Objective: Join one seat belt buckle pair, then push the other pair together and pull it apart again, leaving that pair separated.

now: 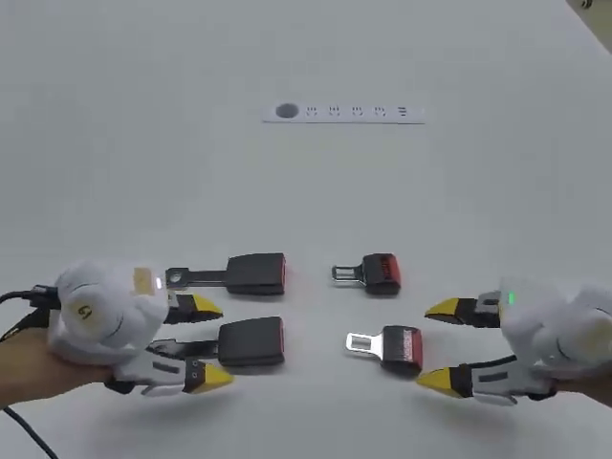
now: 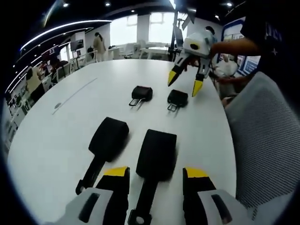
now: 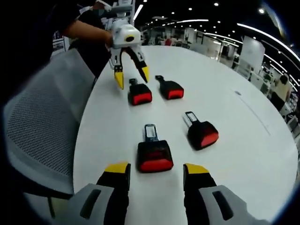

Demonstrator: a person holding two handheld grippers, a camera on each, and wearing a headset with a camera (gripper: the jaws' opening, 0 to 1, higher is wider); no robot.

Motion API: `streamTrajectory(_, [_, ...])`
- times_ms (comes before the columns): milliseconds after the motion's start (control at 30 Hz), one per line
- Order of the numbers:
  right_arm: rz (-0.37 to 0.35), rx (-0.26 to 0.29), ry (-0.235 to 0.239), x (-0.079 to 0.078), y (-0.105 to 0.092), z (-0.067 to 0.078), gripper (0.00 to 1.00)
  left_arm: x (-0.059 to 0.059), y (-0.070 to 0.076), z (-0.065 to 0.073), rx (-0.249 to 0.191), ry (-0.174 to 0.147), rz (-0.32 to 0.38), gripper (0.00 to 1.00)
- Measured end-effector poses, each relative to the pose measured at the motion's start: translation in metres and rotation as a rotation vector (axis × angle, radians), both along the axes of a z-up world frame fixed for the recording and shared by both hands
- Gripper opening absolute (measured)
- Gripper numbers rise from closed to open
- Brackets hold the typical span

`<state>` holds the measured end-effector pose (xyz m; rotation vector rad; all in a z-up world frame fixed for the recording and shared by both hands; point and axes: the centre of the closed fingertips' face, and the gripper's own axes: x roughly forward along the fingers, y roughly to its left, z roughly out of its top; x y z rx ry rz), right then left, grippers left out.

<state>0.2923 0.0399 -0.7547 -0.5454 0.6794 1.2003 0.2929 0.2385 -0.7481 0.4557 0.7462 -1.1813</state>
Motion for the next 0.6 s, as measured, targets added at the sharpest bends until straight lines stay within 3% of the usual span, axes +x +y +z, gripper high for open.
streamTrajectory(233, [0.051, -0.023, 0.014, -0.002, 0.005, -0.007, 0.36, 0.0, -0.004, -0.008, 0.032, 0.022, -0.063, 0.42])
streamTrajectory(600, [0.09, -0.038, 0.015, -0.001, 0.007, -0.013, 0.31, 0.005, -0.009, -0.016, 0.058, 0.018, -0.125, 0.34])
